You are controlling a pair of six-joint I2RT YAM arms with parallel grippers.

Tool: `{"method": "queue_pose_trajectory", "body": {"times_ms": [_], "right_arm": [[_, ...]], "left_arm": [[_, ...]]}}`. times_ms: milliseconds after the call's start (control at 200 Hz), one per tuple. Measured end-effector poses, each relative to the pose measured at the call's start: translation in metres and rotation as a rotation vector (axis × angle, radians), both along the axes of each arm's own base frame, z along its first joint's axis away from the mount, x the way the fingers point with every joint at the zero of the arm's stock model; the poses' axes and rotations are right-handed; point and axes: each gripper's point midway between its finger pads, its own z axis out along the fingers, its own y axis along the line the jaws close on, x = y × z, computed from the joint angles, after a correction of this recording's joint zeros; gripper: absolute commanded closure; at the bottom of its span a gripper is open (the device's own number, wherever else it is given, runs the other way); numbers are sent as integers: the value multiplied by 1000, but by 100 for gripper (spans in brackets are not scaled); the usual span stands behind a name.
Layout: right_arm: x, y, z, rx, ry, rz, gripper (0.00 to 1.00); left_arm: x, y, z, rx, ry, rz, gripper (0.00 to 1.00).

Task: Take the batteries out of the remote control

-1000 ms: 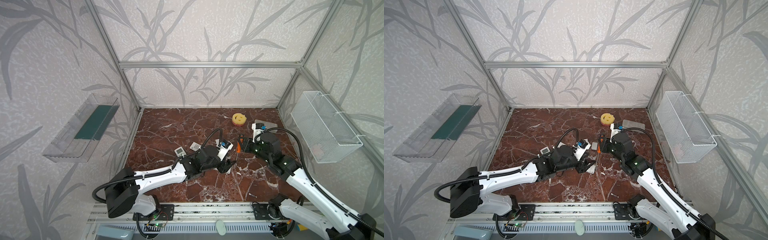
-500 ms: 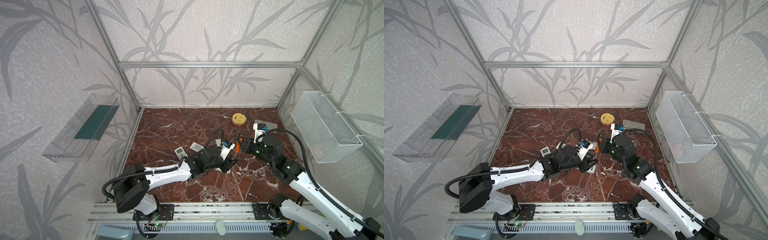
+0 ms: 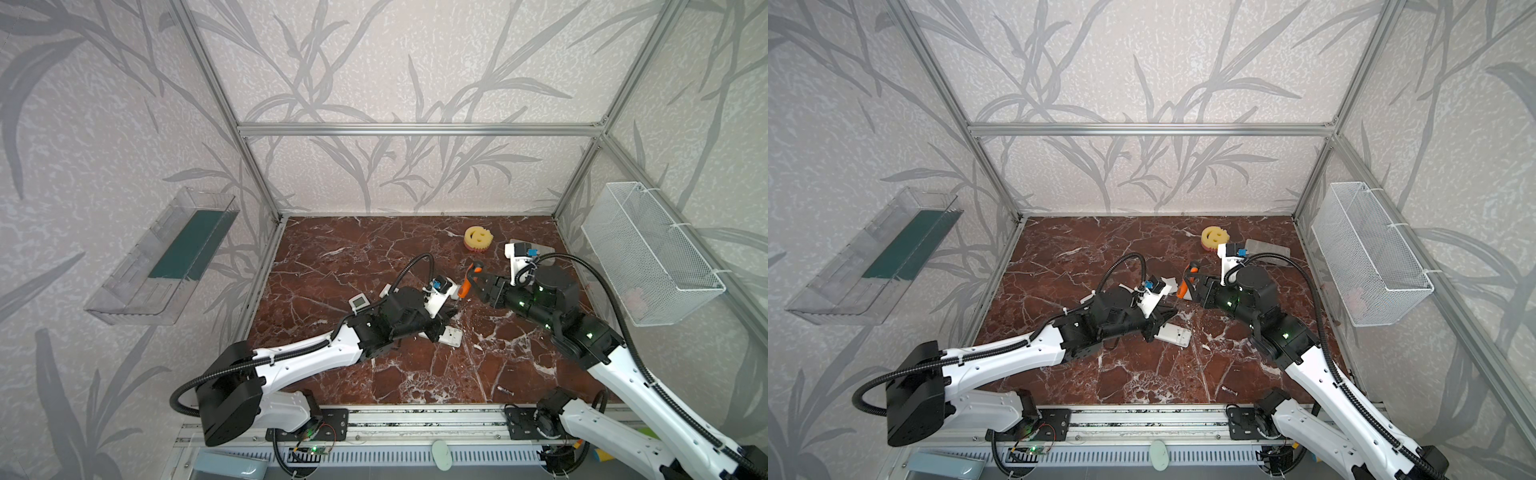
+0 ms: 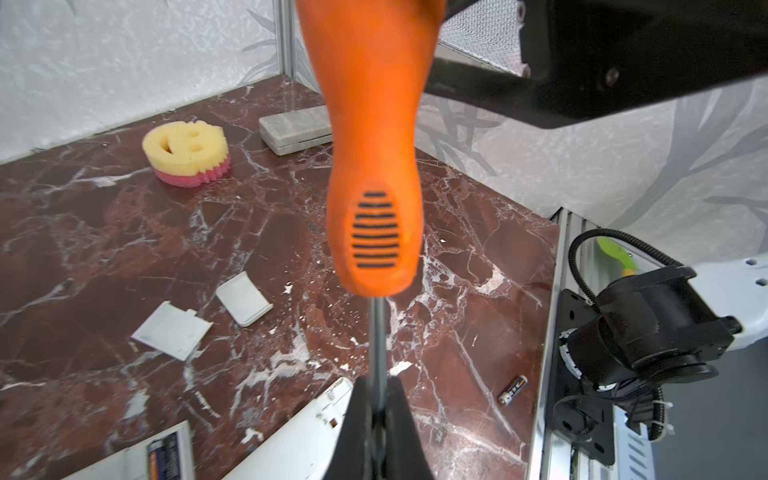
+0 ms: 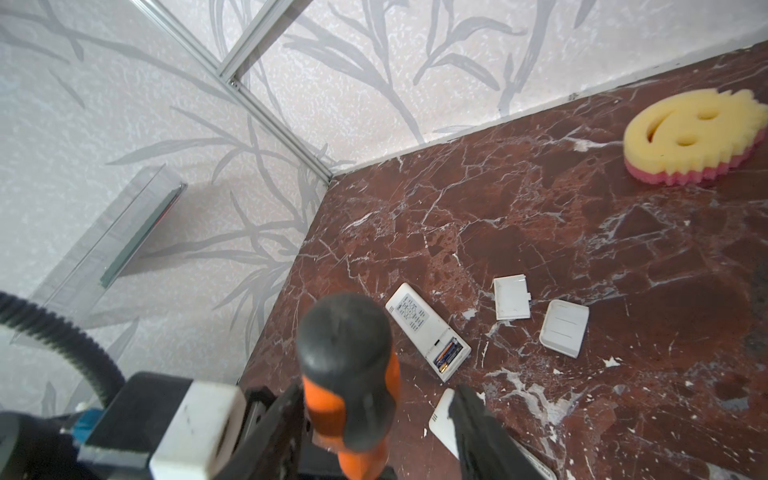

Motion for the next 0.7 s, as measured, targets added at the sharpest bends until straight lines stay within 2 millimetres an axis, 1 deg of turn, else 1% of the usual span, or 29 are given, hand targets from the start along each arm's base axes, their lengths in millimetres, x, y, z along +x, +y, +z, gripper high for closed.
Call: {"method": "queue_pose_trajectory", "body": {"times_ms": [90, 195, 355, 410, 465, 510, 610, 645, 660, 670, 700], "right_arm": [[-7, 6, -9, -15, 41, 51, 38], [-10, 11, -17, -14, 77, 81, 38], [-9, 20, -25, -4, 121, 117, 39], [-7, 24, -29, -2, 135, 128, 41], [-5, 28, -31, 6, 149, 138, 47], [-4, 32, -33, 13, 158, 147, 56], [-2, 39, -32, 34, 162, 173, 89], [-2, 41, -31, 42, 165, 180, 97], [-2, 41, -32, 44, 167, 181, 100], [-2, 41, -32, 44, 167, 183, 100], [-2, 42, -31, 47, 164, 186, 100]], "left_arm": [[1, 8, 2, 28, -32, -3, 100], [-1, 11, 0, 58, -53, -19, 100], [-4, 15, -6, 98, -60, -34, 100], [-4, 15, -7, 102, -65, -37, 100], [-4, 15, -7, 107, -70, -39, 100], [-4, 16, -7, 110, -73, -41, 100], [-5, 17, -9, 125, -74, -41, 100], [-4, 18, -10, 127, -76, -37, 100], [-4, 19, -10, 128, -76, -36, 100], [-3, 19, -9, 129, -77, -35, 100], [-3, 20, -9, 129, -82, -33, 94]]}}
